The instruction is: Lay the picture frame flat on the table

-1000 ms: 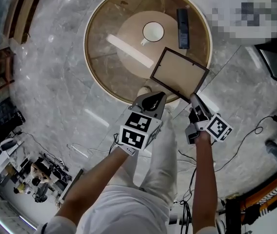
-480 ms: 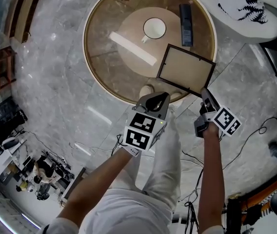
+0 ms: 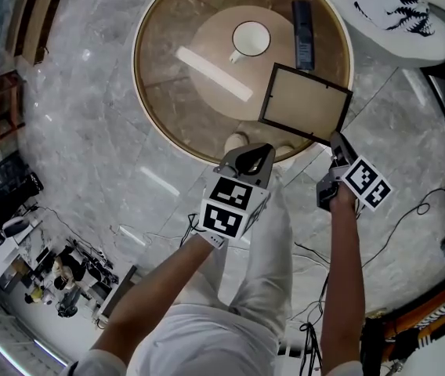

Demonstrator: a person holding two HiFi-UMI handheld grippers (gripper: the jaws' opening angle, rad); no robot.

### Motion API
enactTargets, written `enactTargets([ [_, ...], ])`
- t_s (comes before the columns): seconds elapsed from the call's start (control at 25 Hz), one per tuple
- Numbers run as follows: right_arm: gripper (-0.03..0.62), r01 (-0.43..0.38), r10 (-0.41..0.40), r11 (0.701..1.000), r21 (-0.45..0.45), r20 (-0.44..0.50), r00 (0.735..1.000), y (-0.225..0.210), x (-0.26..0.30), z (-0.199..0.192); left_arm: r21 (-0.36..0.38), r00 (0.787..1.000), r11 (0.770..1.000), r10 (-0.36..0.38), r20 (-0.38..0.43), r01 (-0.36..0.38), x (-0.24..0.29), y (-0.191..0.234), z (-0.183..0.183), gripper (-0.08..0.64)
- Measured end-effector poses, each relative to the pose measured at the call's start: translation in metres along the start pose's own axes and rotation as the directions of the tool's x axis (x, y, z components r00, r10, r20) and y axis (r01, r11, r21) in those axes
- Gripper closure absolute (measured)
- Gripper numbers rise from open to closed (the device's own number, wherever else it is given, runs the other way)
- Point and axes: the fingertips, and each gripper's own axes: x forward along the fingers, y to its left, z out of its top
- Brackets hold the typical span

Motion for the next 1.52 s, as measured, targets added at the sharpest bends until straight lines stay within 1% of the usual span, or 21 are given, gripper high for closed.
enactTargets([
  [0.08,0.52,0.015,-0.015,1.0,-0.011,0.005,1.0,-0.001,0.001,0.0,-0.001,1.0,1.0,-0.001,0.0,0.001,0.0,0.0,-0.001,0.552],
  [0.28,0.514,0.004,-0.004,1.0,-0.022,-0.005,1.0,0.0,0.001,-0.005,0.004,1.0,1.0,-0.009,-0.005,0.009,-0.001,-0.004,-0.005,0.552],
  [0.48,0.479,0.005,-0.005,1.0,-0.014,0.019,1.0,0.002,-0.004,-0.001,0.008,1.0,1.0,-0.015,-0.005,0.015,-0.005,-0.005,-0.004,0.552],
  [0.64,0.477,0.005,-0.004,1.0,-0.017,0.033,0.999,0.007,-0.014,-0.001,0.025,1.0,1.0,-0.016,-0.001,0.016,-0.013,-0.005,-0.002,0.552],
  [0.72,0.477,0.0,0.002,0.999,-0.036,0.042,0.999,0.013,-0.021,-0.002,0.035,1.0,0.999,-0.016,0.002,0.016,-0.019,-0.006,-0.001,0.552],
  [0.8,0.477,0.001,0.002,0.997,-0.081,0.044,0.999,0.021,-0.03,-0.002,0.043,1.0,0.999,-0.021,0.008,0.021,-0.026,-0.009,0.001,0.552],
  [0.92,0.49,-0.009,0.016,0.99,-0.138,0.046,0.999,0.04,-0.046,-0.003,0.057,0.999,0.998,-0.029,0.023,0.027,-0.041,-0.014,0.007,0.552],
  [1.04,0.541,-0.01,0.02,0.985,-0.172,0.06,0.998,0.063,-0.067,-0.006,0.069,0.999,0.997,-0.035,0.035,0.033,-0.063,-0.017,0.012,0.552],
  [1.08,0.562,-0.009,0.021,0.985,-0.174,0.064,0.998,0.071,-0.074,-0.007,0.072,0.998,0.997,-0.037,0.041,0.034,-0.071,-0.018,0.013,0.552],
  [1.12,0.569,-0.011,0.023,0.985,-0.174,0.067,0.998,0.079,-0.081,-0.008,0.074,0.998,0.997,-0.038,0.047,0.035,-0.079,-0.019,0.016,0.552],
  [1.2,0.575,-0.019,0.033,0.983,-0.181,0.074,0.997,0.097,-0.098,-0.008,0.077,0.997,0.996,-0.042,0.06,0.038,-0.096,-0.022,0.021,0.552],
  [1.36,0.581,-0.041,0.06,0.973,-0.229,0.077,0.995,0.134,-0.135,-0.011,0.08,0.994,0.996,-0.055,0.09,0.048,-0.131,-0.03,0.034,0.552],
  [1.44,0.583,-0.047,0.071,0.964,-0.263,0.082,0.994,0.154,-0.153,-0.011,0.089,0.993,0.995,-0.06,0.106,0.051,-0.149,-0.032,0.042,0.552],
  [1.52,0.586,-0.053,0.085,0.947,-0.316,0.089,0.992,0.174,-0.17,-0.012,0.103,0.991,0.993,-0.062,0.117,0.05,-0.167,-0.033,0.049,0.552],
])
